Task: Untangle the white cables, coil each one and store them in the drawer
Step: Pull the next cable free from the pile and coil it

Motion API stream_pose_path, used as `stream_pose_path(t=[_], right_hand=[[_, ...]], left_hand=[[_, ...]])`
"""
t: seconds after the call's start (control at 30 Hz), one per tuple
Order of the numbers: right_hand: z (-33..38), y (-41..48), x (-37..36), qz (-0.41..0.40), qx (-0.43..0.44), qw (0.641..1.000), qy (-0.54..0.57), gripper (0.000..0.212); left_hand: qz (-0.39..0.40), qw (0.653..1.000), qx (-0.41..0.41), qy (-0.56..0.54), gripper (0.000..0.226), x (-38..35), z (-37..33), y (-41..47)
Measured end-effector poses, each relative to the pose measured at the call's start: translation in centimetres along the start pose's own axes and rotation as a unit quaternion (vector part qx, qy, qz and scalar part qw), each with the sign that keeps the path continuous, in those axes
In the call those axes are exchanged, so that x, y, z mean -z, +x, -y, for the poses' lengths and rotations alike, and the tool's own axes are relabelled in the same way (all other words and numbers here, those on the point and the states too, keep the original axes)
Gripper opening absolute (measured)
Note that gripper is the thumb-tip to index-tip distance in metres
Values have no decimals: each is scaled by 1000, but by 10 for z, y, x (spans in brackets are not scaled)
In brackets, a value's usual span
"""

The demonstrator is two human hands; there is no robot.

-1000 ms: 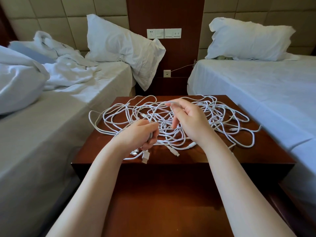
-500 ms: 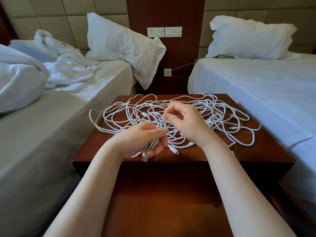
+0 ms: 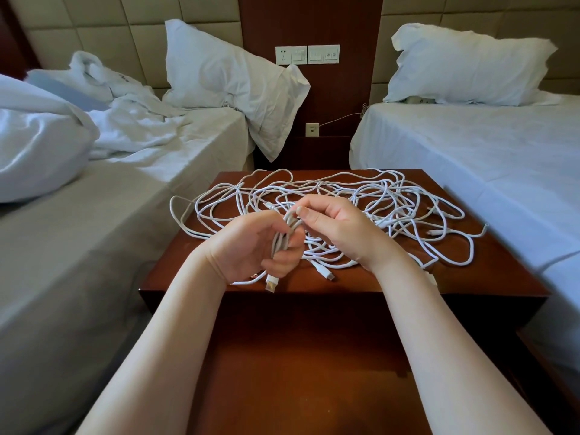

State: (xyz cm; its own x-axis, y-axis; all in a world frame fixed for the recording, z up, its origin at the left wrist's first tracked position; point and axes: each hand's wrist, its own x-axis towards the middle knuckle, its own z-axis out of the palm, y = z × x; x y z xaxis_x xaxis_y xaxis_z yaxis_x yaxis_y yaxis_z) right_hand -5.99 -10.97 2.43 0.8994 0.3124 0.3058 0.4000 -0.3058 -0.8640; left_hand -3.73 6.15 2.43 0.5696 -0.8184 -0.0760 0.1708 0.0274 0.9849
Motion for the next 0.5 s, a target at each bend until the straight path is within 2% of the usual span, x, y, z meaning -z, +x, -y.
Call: stream_pose_path(t=[0.27,0.4,0.5], right_hand=[[-1,2,4,-11,13,999,-41,24],[-5,2,9,-36,22,997,-65,21],[-4,2,8,-40,25,995,-83,22]], left_hand=[[14,999,-36,-2,25,0,2,1],[-35,997,-64,32,22,0,2,3],[-73,996,-56,21,21,0,2,6]])
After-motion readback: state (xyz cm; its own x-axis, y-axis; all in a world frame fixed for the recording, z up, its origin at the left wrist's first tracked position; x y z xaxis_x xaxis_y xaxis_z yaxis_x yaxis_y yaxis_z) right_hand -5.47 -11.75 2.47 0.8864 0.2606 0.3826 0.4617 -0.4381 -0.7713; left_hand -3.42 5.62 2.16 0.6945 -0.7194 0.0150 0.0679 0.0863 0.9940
